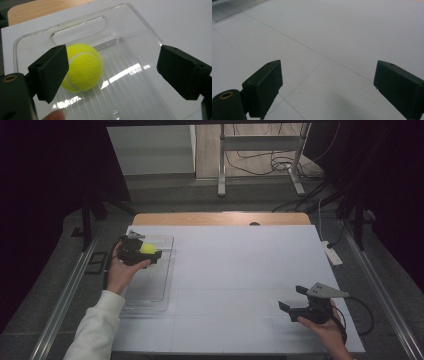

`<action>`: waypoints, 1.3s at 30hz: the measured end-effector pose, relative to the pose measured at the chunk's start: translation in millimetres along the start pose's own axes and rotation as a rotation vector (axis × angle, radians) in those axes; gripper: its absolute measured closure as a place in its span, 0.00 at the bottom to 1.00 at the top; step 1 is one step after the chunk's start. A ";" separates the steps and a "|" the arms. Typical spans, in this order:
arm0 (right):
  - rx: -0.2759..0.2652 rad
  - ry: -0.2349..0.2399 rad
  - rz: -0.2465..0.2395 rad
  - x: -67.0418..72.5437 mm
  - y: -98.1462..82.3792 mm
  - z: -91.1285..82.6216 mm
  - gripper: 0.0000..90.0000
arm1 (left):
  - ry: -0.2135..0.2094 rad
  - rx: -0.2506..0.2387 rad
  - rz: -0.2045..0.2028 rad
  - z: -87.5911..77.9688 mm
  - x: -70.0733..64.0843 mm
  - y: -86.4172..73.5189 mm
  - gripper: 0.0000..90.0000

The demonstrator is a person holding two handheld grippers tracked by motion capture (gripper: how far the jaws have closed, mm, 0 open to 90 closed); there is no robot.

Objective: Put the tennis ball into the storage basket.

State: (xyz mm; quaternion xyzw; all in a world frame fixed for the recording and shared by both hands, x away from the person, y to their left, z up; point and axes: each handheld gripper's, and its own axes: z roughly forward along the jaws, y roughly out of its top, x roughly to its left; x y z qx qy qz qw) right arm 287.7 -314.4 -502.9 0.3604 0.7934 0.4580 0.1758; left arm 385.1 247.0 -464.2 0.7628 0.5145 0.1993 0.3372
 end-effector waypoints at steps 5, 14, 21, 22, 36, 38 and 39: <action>0.000 0.000 0.000 0.1 0.1 0.0 0.10 | -0.037 -0.031 -0.003 -8.7 -6.7 -1.8 0.14; 0.000 0.001 -0.001 0.2 0.1 0.0 0.10 | -0.091 -0.070 0.038 -22.6 -23.1 -9.4 0.14; 0.000 0.001 -0.002 0.3 0.2 -0.1 0.10 | -0.136 -0.102 0.065 -32.0 -38.9 -14.7 0.14; -0.001 0.001 -0.002 0.3 0.2 -0.1 0.10 | -0.141 -0.103 0.067 -32.5 -40.6 -15.4 0.14; -0.005 0.007 0.000 0.3 0.6 -0.5 0.10 | -0.213 -0.117 0.076 -40.7 -60.9 -34.2 0.14; -0.006 0.007 0.001 0.4 0.7 -0.6 0.10 | -0.213 -0.117 0.075 -41.4 -61.8 -36.4 0.14; -0.007 0.008 0.001 0.5 0.7 -0.8 0.10 | -0.214 -0.118 0.075 -42.0 -62.7 -39.0 0.14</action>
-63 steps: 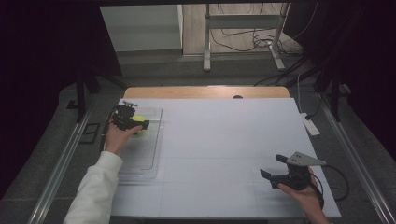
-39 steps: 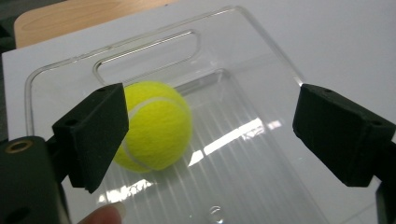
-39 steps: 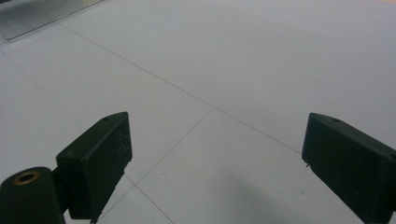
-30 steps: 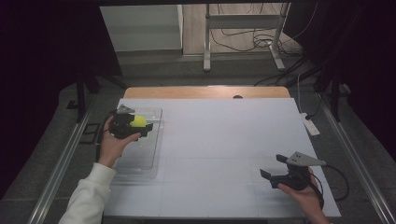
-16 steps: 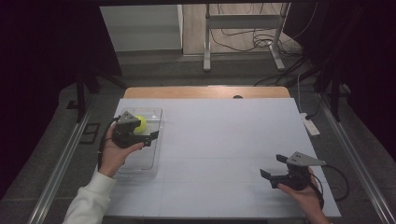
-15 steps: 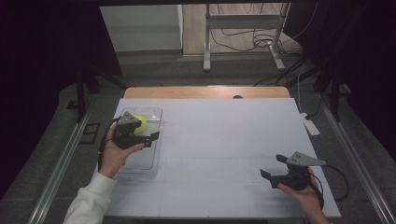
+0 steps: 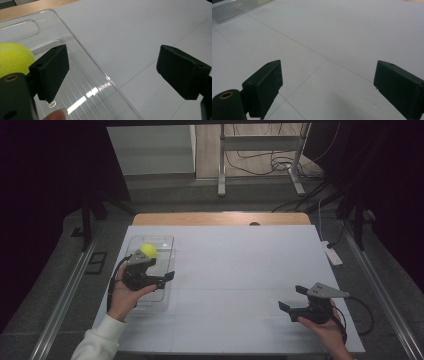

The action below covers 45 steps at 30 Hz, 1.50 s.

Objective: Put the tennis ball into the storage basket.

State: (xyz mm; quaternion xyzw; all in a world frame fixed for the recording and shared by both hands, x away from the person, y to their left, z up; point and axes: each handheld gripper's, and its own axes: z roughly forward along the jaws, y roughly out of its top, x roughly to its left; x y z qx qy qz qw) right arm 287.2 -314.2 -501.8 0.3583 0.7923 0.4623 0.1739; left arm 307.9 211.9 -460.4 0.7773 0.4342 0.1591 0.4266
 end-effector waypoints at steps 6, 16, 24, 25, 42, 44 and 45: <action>-0.005 0.002 0.002 0.1 0.3 -0.7 0.10 | -0.009 -0.013 -0.003 -4.7 -5.3 -14.1 0.14; -0.003 0.002 0.001 0.1 0.4 -0.1 0.10 | -0.024 -0.031 0.000 -12.2 -12.6 -33.9 0.14; -0.005 0.004 0.000 -0.1 0.4 -0.4 0.10 | -0.041 -0.043 0.014 -14.9 -20.1 -44.3 0.14; -0.005 0.004 0.000 -0.2 0.4 -0.3 0.10 | -0.039 -0.044 0.018 -15.0 -20.8 -45.2 0.14; -0.006 0.002 -0.003 0.2 0.5 -0.7 0.10 | -0.039 -0.057 0.023 -16.2 -21.7 -47.4 0.14; -0.008 0.001 -0.001 0.2 0.7 -1.0 0.10 | -0.037 -0.057 0.021 -16.1 -21.6 -47.6 0.14; -0.008 0.001 -0.001 0.1 0.7 -1.0 0.10 | -0.038 -0.056 0.022 -16.0 -21.5 -47.7 0.14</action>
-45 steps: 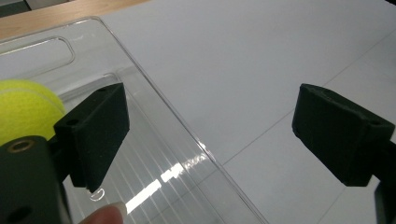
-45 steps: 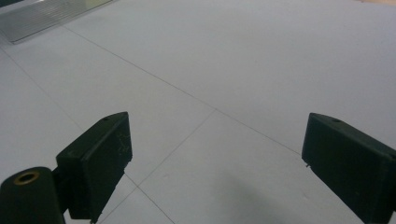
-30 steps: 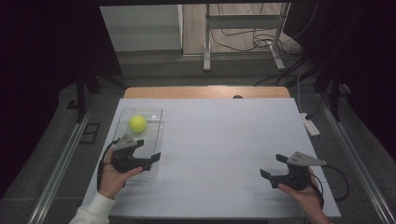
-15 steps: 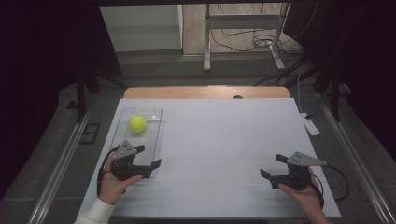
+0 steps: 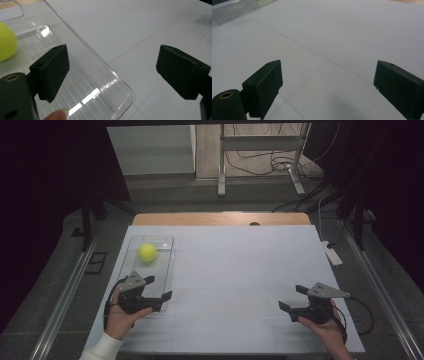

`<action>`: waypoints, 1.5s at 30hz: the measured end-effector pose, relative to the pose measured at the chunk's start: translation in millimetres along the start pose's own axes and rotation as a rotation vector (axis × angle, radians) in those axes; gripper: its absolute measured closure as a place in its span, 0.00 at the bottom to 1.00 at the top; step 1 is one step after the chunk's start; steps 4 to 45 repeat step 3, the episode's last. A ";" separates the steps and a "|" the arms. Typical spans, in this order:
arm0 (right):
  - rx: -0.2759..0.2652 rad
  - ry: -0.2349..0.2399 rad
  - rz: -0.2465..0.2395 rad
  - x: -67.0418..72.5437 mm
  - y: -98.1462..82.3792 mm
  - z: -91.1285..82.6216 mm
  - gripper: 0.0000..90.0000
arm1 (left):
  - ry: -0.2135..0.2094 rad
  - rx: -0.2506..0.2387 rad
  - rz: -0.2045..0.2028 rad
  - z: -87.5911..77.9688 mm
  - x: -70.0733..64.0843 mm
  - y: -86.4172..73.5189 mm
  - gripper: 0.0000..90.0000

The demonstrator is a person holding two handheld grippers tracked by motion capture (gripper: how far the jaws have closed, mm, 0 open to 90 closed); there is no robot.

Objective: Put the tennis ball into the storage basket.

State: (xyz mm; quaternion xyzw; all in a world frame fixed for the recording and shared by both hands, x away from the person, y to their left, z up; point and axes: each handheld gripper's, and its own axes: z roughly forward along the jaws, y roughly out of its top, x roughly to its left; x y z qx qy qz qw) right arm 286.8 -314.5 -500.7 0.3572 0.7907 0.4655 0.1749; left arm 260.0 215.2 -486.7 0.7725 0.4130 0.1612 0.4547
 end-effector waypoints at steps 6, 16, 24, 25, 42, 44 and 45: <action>0.000 -0.001 0.000 0.0 -0.1 0.2 0.10 | -0.001 0.000 0.001 0.3 0.3 -0.3 0.14; 0.000 -0.001 0.000 0.0 -0.1 0.2 0.10 | -0.001 0.000 0.001 0.3 0.3 -0.3 0.14; 0.000 -0.001 0.000 0.0 -0.1 0.2 0.10 | -0.001 0.000 0.001 0.3 0.3 -0.3 0.14; 0.000 -0.001 0.000 0.0 -0.1 0.2 0.10 | -0.001 0.000 0.001 0.3 0.3 -0.3 0.14; 0.000 -0.001 0.000 0.0 -0.1 0.2 0.10 | -0.001 0.000 0.001 0.3 0.3 -0.3 0.14; 0.000 -0.001 0.000 0.0 -0.1 0.2 0.10 | -0.001 0.000 0.001 0.3 0.3 -0.3 0.14; 0.000 -0.001 0.000 0.0 -0.1 0.2 0.10 | -0.001 0.000 0.001 0.3 0.3 -0.3 0.14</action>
